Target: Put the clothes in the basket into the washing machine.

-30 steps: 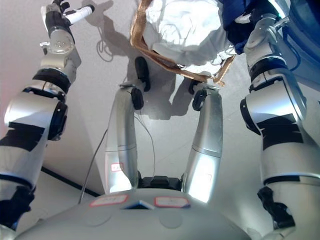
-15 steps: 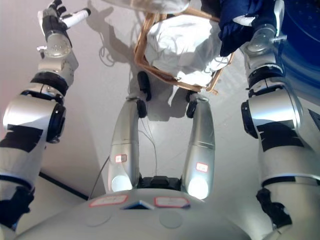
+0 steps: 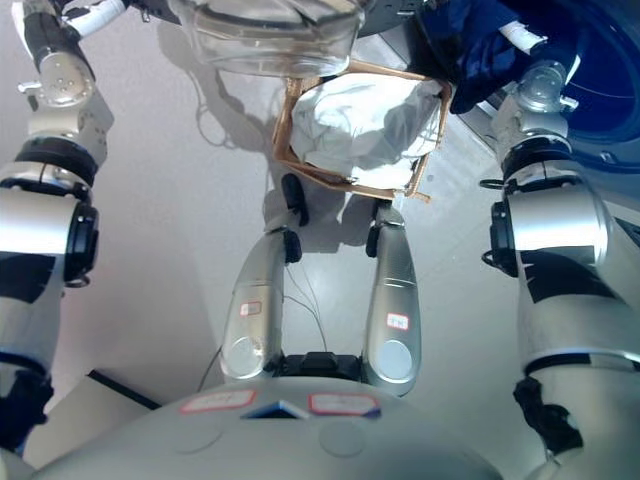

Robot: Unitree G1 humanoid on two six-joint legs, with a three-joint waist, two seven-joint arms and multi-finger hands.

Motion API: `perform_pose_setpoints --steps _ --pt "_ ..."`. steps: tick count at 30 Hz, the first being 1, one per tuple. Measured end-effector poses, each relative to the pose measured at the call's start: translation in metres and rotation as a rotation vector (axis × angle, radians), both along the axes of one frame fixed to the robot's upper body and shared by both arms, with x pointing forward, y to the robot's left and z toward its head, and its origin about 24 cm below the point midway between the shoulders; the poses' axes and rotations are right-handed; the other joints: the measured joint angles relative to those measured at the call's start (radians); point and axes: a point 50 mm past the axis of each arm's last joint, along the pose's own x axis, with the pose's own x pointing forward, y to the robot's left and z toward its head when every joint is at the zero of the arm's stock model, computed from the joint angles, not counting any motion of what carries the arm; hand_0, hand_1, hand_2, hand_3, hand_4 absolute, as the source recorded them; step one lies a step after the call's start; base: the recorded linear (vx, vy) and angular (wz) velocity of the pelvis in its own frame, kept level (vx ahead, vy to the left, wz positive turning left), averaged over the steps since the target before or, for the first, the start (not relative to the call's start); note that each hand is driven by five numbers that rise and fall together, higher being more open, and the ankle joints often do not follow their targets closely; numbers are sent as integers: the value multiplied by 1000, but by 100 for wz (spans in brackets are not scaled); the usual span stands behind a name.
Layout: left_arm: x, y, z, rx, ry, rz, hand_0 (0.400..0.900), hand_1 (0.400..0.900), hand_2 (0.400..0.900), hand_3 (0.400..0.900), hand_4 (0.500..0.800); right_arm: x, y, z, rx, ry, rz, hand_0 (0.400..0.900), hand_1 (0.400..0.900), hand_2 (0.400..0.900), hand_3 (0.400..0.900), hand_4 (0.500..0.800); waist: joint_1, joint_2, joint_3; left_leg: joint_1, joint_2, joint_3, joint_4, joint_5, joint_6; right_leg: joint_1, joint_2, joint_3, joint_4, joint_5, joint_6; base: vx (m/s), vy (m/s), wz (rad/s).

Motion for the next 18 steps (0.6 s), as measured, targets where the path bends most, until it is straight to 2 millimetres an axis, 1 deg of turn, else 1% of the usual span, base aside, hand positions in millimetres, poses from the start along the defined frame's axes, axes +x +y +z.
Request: perform_pose_setpoints --steps 3,5,9,12,18 --pt "1 -2 -1 -8 1 -4 900 900 900 900 800 -1 -4 8 196 -129 -71 400 400 400 400 500 5 20 11 21 -3 0 -49 25 -4 7 1 -1 -17 4 -3 43 -58 6" --pt "1 -3 -2 -23 -3 -4 900 900 900 900 800 -1 -9 20 302 -215 -122 400 400 400 400 500 12 41 22 36 -6 0 -77 39 -7 11 1 -3 -21 6 -6 31 -25 5" --pt "2 -8 -7 -51 -2 -10 900 900 900 900 800 -4 -20 49 506 -478 -197 400 400 400 400 500 23 101 29 59 -15 -2 -155 83 -10 2 -3 -7 -21 6 -7 37 -25 6" --pt "2 -9 -7 -57 -6 -9 900 900 900 900 800 -5 -20 66 564 -576 -205 400 400 400 400 500 25 129 32 63 -17 0 -189 104 -13 -13 -3 -7 -19 8 -10 28 -6 1" --pt "3 -9 -3 -93 -30 -1 900 900 900 900 800 -9 -30 104 542 -677 -206 400 400 400 400 500 46 152 33 59 -17 9 -244 136 -22 -59 4 6 -7 8 -17 28 -28 -3"
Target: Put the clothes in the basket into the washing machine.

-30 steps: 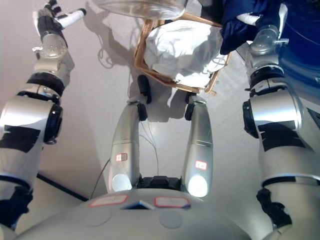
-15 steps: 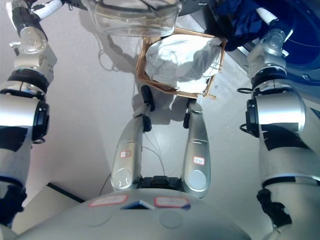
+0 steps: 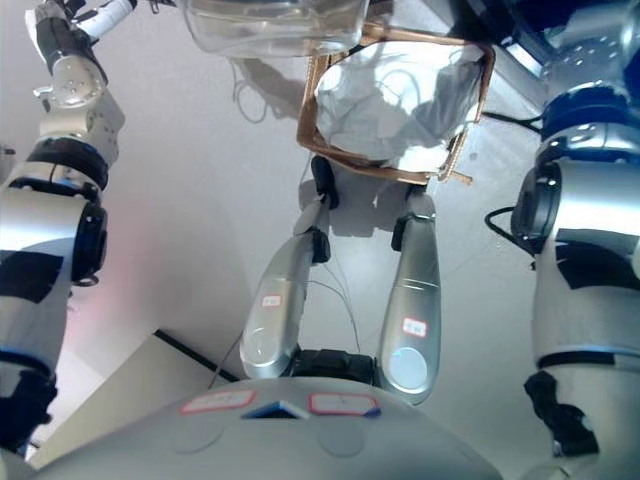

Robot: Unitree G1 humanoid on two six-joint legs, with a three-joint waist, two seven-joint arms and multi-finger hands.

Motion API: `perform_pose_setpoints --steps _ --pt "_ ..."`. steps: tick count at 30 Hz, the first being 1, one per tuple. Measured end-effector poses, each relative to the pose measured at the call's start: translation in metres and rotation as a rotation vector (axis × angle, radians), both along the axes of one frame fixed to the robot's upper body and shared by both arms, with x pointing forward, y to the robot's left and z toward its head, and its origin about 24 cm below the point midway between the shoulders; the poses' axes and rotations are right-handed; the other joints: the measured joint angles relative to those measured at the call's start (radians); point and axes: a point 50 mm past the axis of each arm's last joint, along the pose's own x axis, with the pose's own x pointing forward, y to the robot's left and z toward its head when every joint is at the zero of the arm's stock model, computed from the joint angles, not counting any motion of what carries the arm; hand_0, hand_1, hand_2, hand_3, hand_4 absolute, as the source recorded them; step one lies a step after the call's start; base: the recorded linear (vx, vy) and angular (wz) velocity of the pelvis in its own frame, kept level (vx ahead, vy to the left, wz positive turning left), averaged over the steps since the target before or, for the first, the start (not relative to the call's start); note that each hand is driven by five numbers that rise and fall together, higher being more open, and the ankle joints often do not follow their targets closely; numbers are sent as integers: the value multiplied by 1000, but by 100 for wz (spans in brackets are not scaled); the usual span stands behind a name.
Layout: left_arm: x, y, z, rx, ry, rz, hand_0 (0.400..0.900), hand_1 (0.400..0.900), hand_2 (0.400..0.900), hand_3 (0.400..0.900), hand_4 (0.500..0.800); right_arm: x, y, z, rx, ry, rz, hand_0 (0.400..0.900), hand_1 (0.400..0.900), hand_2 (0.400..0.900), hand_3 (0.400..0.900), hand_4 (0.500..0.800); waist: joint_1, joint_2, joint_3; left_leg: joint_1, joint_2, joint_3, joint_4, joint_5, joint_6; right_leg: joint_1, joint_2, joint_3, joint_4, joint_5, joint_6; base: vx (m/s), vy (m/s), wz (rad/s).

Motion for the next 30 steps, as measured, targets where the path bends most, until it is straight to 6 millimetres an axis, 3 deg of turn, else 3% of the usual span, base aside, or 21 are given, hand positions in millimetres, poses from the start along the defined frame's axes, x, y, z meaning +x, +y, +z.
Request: perform_pose_setpoints --steps 3,4,5,6,21,30 --pt "0 0 2 -8 -8 3 900 900 900 900 800 -4 -9 11 -32 -13 -22 400 400 400 400 500 11 1 0 5 4 -1 -9 5 -7 -3 6 -1 8 -5 -8 23 -33 -3" --pt "1 0 3 -9 -10 2 900 900 900 900 800 -6 -11 14 -44 -13 -28 424 424 424 424 514 10 1 0 7 5 -1 -10 7 -8 -4 6 -1 13 -7 -11 22 -22 -7" --pt "1 0 4 -9 -13 1 900 900 900 900 800 -6 -12 15 -67 -6 -29 616 616 616 616 629 12 1 0 7 5 -1 -10 8 -9 -8 6 -1 20 -9 -13 11 -18 -5" --pt "2 -1 6 -9 -18 -1 900 900 900 900 800 -5 -11 15 -75 -1 -23 900 900 900 900 800 13 1 0 7 5 -1 -11 10 -10 -10 7 -1 22 -9 -14 8 -8 -7" --pt "5 -2 17 -11 -29 -9 900 900 900 900 800 -4 -15 13 -284 174 2 900 900 900 900 800 -4 1 0 6 4 -3 -11 17 -10 -15 9 -2 30 -8 -16 1 -4 -2" --pt "5 -1 18 6 -21 -42 900 900 900 900 800 3 -10 5 -863 579 94 900 900 900 900 800 -26 -7 4 -1 6 -26 9 15 -10 0 8 -19 36 -8 -16 -46 -12 6"
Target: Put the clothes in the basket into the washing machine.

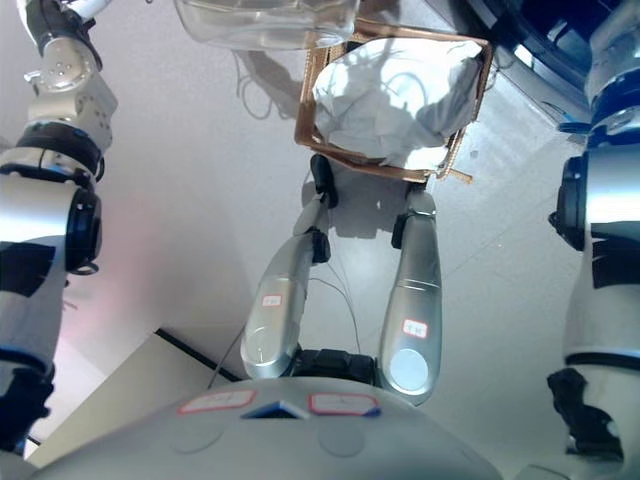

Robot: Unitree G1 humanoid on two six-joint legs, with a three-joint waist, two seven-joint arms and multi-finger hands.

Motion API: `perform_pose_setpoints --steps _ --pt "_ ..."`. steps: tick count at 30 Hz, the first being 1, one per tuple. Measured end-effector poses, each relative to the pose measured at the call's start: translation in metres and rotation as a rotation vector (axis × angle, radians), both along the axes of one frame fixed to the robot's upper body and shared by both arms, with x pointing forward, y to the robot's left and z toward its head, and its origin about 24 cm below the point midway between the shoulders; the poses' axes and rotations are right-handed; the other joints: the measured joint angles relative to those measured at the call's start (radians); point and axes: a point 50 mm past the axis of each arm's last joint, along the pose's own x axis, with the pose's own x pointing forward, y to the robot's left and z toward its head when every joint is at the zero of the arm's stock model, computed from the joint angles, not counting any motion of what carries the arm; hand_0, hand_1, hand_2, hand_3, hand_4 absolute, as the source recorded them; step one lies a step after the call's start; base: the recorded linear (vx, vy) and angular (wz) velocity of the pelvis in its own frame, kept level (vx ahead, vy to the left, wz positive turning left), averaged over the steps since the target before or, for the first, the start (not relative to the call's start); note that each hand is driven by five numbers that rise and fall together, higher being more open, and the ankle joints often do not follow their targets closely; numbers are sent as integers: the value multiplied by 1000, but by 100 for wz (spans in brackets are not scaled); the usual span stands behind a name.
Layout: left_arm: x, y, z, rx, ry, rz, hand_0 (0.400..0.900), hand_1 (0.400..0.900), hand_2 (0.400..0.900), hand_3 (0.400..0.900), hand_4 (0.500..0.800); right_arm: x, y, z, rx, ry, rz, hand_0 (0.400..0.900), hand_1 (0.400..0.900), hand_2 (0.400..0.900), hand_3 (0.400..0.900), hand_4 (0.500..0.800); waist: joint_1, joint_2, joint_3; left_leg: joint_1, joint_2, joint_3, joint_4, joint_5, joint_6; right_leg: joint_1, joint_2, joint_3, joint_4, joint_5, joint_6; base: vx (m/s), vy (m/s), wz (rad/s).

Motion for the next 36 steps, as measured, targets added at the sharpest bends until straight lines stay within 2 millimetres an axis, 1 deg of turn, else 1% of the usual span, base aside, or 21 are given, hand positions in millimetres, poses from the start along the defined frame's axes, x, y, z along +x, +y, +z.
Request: perform_pose_setpoints --steps 2,3,6,7,10,12,14,16,17,19,21,23,26,28,31,32,33,34,36 --pt "0 1 1 15 3 -13 900 900 900 900 800 1 1 -4 -66 46 15 900 900 900 900 800 -7 -14 5 -1 2 -10 18 -5 -1 11 -1 -7 1 0 0 -54 46 0" --pt "0 1 0 16 3 -24 900 900 900 900 800 1 1 -9 -84 68 20 900 900 900 900 800 -4 -22 5 -1 3 -11 23 -6 -1 13 0 -7 2 0 -1 -90 48 1" --pt "-3 4 -7 16 15 -36 900 900 900 900 800 1 1 -31 -157 153 48 900 900 900 900 800 -6 -44 7 -8 5 -21 58 -22 -1 26 0 -10 2 2 -2 -74 40 2" --pt "-5 7 -11 17 25 -34 900 900 900 900 800 2 4 -41 -171 182 66 900 900 900 900 800 -8 -61 5 -9 7 -23 71 -30 -3 29 1 -10 2 2 -2 -67 48 3" --pt "-14 18 -30 0 55 -11 900 900 900 900 800 3 14 -76 -201 264 117 900 900 900 900 800 -20 -100 3 -12 12 -32 105 -50 -4 47 3 -14 -1 2 -2 -52 52 2" --pt "-19 23 -43 -11 86 3 900 900 900 900 800 0 18 -99 -202 318 143 900 900 900 900 800 -21 -116 4 -12 14 -37 119 -57 -3 61 4 -19 -10 3 -2 -28 40 2" --pt "-25 26 -55 -17 110 10 900 900 900 900 800 -4 22 -122 -205 371 176 900 900 900 900 800 -20 -121 4 -7 14 -41 122 -59 -1 78 2 -30 -19 5 0 -32 54 -5" --pt "-28 29 -61 -35 114 22 900 900 900 900 800 -8 27 -141 -193 405 201 900 900 900 900 800 -15 -128 7 -1 13 -44 132 -65 1 90 2 -34 -21 6 2 -11 26 -3" --pt "-31 31 -66 -43 119 25 900 900 900 900 800 -11 32 -155 -179 426 230 900 900 900 900 800 -8 -134 11 14 14 -46 136 -69 0 107 3 -33 -24 6 2 1 48 -7" --pt "-37 32 -79 -56 143 30 900 900 900 900 800 -17 47 -184 -147 479 284 900 900 900 900 800 -7 -144 16 59 16 -47 137 -78 0 161 5 -37 -38 6 2 9 45 -9" --pt "-45 31 -99 -63 180 20 900 900 900 900 800 -30 61 -221 -88 549 337 900 900 900 900 800 -1 -161 13 124 18 -47 136 -94 1 234 9 -37 -66 7 6 14 34 -7" --pt "-54 29 -116 -67 208 14 900 900 900 900 800 -45 71 -249 -42 602 364 900 900 900 900 800 3 -174 4 172 17 -48 130 -106 -1 293 12 -34 -101 10 13 38 39 -13" --pt "-68 33 -135 -83 239 30 900 900 900 900 800 -66 84 -282 46 655 382 900 900 900 900 800 9 -207 -17 223 15 -45 113 -112 -3 356 22 -22 -159 34 26 52 33 -6" --pt "-76 31 -151 -112 268 34 900 900 900 900 800 -81 86 -302 113 701 369 900 900 900 900 800 16 -219 -25 280 14 -35 79 -109 0 419 27 -17 -215 56 33 85 33 0" --pt "-91 19 -181 -134 345 14 900 900 900 900 800 -117 92 -339 210 806 340 900 900 900 900 800 25 -239 -64 378 11 -30 17 -100 5 525 33 -19 -300 78 36 83 31 -1" --pt "-99 15 -193 -138 378 7 900 900 900 900 800 -136 92 -355 241 863 320 900 900 900 900 800 25 -245 -97 395 10 -29 -3 -103 -1 545 34 -20 -321 77 38 86 47 -6" --pt "-106 11 -203 -144 407 -1 900 900 900 900 800 -145 92 -362 265 888 305 900 900 900 900 800 26 -246 -114 428 8 -29 -25 -93 6 576 36 -22 -342 85 40 33 33 -5" --pt "-115 8 -214 -155 439 -5 900 900 900 900 800 -164 90 -374 287 944 281 900 900 900 900 800 25 -247 -147 437 8 -29 -32 -99 4 589 36 -26 -356 84 41 67 47 -8" --pt "-132 4 -233 -170 496 -6 900 900 900 900 800 -185 87 -386 317 999 244 900 900 900 900 800 24 -242 -173 507 5 -23 -76 -92 4 655 38 -27 -395 88 44 76 42 -8"
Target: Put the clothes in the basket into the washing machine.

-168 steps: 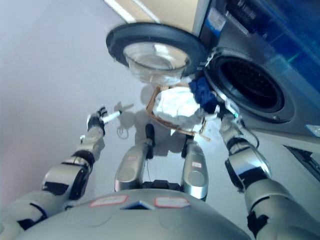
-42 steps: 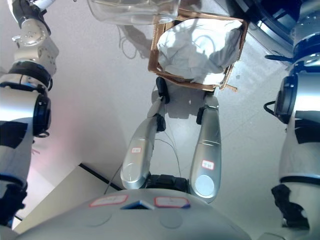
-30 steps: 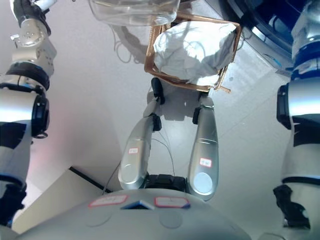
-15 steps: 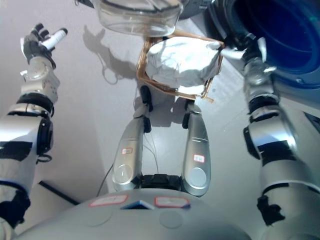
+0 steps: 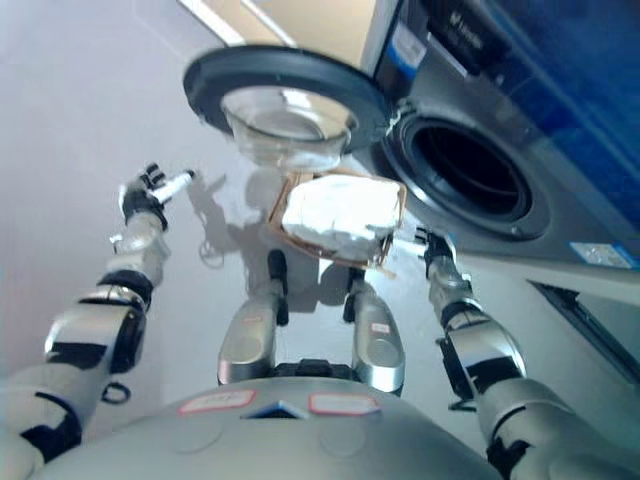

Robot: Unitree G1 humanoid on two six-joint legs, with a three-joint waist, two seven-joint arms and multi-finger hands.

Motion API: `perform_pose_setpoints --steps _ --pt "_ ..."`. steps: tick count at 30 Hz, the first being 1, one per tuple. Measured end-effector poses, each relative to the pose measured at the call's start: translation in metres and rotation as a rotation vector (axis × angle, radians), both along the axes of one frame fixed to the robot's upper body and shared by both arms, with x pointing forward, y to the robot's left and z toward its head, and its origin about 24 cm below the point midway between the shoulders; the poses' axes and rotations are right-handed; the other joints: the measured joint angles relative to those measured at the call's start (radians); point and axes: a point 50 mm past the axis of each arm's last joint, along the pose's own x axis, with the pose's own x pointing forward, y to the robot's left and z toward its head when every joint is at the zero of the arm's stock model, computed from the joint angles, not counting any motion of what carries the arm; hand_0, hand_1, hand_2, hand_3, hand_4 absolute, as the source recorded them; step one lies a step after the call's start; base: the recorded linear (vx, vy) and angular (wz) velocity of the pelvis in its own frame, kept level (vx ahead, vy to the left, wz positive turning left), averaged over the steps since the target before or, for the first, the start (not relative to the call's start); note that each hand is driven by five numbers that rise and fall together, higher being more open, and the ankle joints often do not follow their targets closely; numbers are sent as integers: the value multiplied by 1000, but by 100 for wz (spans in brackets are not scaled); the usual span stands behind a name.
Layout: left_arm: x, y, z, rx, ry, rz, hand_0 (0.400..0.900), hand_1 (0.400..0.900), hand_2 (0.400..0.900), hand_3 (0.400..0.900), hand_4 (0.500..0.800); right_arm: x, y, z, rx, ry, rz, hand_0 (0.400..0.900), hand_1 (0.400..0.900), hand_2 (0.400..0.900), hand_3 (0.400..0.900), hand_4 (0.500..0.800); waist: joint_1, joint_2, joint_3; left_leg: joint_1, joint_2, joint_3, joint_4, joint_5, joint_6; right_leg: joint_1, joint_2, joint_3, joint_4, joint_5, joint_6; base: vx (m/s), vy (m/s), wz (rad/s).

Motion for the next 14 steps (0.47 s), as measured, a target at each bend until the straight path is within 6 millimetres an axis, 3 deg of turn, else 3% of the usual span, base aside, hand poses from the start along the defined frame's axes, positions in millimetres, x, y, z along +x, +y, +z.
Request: perform_pose_setpoints --steps 3,6,14 --pt "-25 -7 -24 -11 87 -24 900 900 900 900 800 -37 -5 -17 -21 112 4 900 900 900 900 800 -3 6 -61 73 -5 2 -45 -1 -1 71 1 -5 -39 -3 6 83 36 -8" --pt "-49 -8 -41 -22 158 -26 900 900 900 900 800 -59 -8 -25 -26 170 -2 900 900 900 900 800 -4 11 -97 141 -8 18 -74 -5 -1 123 1 7 -52 -9 14 119 21 -9" --pt "-105 -8 -71 -45 314 -28 900 900 900 900 800 -124 -11 -43 -5 359 -21 900 900 900 900 800 -13 45 -205 237 -11 39 -96 -30 -3 211 2 23 -74 -18 27 99 27 -10"
